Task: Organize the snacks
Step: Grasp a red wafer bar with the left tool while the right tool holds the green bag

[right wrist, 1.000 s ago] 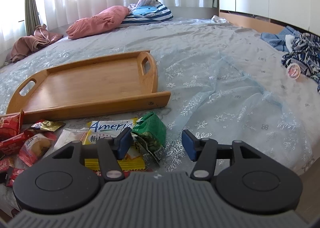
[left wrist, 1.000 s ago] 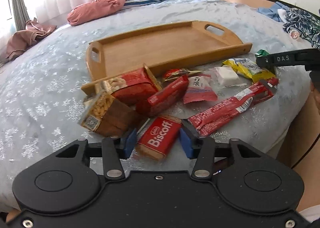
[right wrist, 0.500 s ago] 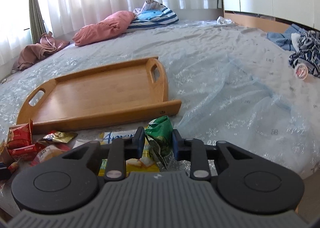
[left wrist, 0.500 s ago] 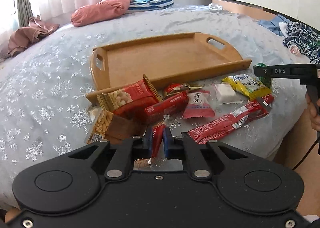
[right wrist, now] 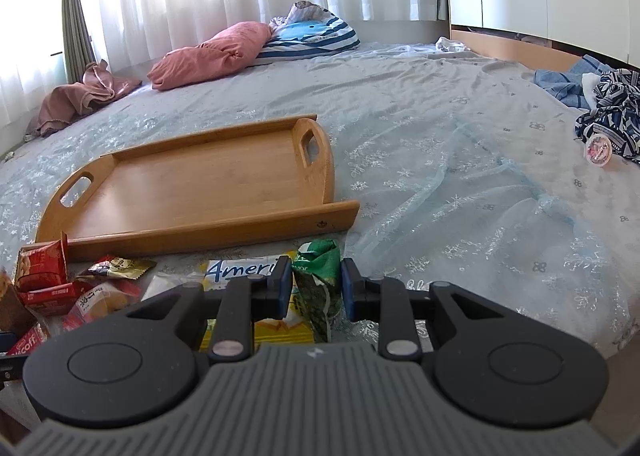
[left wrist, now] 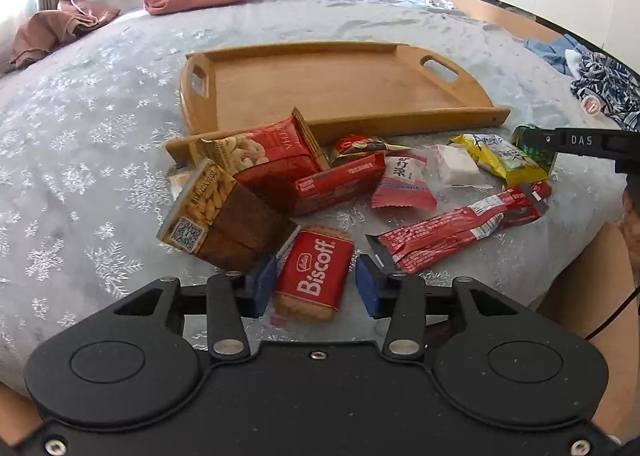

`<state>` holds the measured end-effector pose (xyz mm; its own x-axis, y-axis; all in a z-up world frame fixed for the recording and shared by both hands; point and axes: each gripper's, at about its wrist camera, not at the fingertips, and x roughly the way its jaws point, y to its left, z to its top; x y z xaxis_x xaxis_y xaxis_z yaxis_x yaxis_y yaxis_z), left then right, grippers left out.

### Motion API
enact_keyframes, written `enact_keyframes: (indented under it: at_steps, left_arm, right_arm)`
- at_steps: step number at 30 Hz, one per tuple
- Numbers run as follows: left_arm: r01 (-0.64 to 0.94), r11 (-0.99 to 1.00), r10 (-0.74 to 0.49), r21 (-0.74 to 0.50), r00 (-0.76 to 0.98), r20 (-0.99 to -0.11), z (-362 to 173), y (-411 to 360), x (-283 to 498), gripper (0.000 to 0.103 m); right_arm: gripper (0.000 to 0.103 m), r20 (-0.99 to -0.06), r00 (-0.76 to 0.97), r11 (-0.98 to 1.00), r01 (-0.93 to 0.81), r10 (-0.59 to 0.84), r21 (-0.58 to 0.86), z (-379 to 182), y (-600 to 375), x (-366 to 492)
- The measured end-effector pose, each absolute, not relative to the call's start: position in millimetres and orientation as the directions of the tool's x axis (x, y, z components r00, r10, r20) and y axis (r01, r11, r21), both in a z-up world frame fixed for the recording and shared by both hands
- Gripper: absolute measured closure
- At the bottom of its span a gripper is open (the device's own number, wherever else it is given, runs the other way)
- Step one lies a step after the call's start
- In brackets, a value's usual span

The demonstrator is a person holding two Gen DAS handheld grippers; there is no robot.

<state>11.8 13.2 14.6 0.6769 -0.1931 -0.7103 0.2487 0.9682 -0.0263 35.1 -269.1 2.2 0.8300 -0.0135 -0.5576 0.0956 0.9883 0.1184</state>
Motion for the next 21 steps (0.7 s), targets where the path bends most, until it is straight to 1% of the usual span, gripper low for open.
enact_keyframes:
  at_steps: [1, 2, 7, 13, 14, 15, 16, 18, 19, 20, 21]
  left_arm:
    - [0.25, 0.968, -0.194, -0.027, 0.677, -0.71, 14.2, 12.0, 12.3, 0.068]
    - [0.252, 0.967, -0.199, -0.032, 0.674, -0.711, 14.3, 10.9, 12.6, 0.069]
    - [0.248, 0.968, -0.206, -0.041, 0.689, -0.695, 22.8, 8.3, 8.0, 0.07]
    - [0.235, 0.971, -0.2, -0.038, 0.716, -0.668, 37.8, 10.0, 4.9, 0.072]
    - [0.236, 0.971, -0.201, -0.039, 0.719, -0.665, 39.9, 10.0, 4.9, 0.074]
    - [0.243, 0.969, -0.208, -0.041, 0.719, -0.664, 41.0, 10.3, 5.6, 0.094]
    - [0.238, 0.97, -0.205, -0.043, 0.716, -0.667, 41.4, 11.0, 7.0, 0.096]
    - [0.229, 0.972, -0.199, -0.045, 0.709, -0.677, 39.1, 12.0, 9.8, 0.095]
    - [0.237, 0.971, -0.2, -0.04, 0.705, -0.681, 37.5, 11.7, 10.7, 0.093]
    - [0.234, 0.972, -0.187, -0.025, 0.704, -0.685, 35.2, 10.4, 11.0, 0.09]
    - [0.218, 0.976, -0.163, -0.008, 0.706, -0.689, 32.2, 9.2, 11.0, 0.088]
  right_arm:
    - [0.073, -0.558, 0.83, 0.988, 0.098, -0.017, 0.116, 1.9, -269.1, 34.7]
    - [0.073, -0.559, 0.829, 0.988, 0.099, -0.017, 0.116, 1.5, -269.2, 34.3]
    - [0.074, -0.557, 0.83, 0.988, 0.102, -0.02, 0.117, 1.0, -269.3, 33.9]
    - [0.075, -0.533, 0.846, 0.988, 0.1, -0.023, 0.116, 6.8, -268.5, 31.1]
    - [0.075, -0.529, 0.848, 0.988, 0.099, -0.023, 0.117, 7.8, -268.1, 30.8]
    - [0.075, -0.527, 0.85, 0.988, 0.098, -0.022, 0.117, 9.2, -268.2, 30.8]
    - [0.075, -0.525, 0.851, 0.989, 0.095, -0.019, 0.117, 10.2, -267.6, 31.0]
    - [0.075, -0.524, 0.851, 0.988, 0.096, -0.02, 0.118, 10.7, -267.0, 31.4]
    - [0.075, -0.524, 0.851, 0.988, 0.096, -0.018, 0.12, 10.6, -266.7, 31.4]
    - [0.075, -0.526, 0.851, 0.988, 0.095, -0.016, 0.123, 10.6, -266.9, 32.0]
    - [0.075, -0.527, 0.85, 0.988, 0.096, -0.016, 0.125, 10.2, -266.8, 31.9]
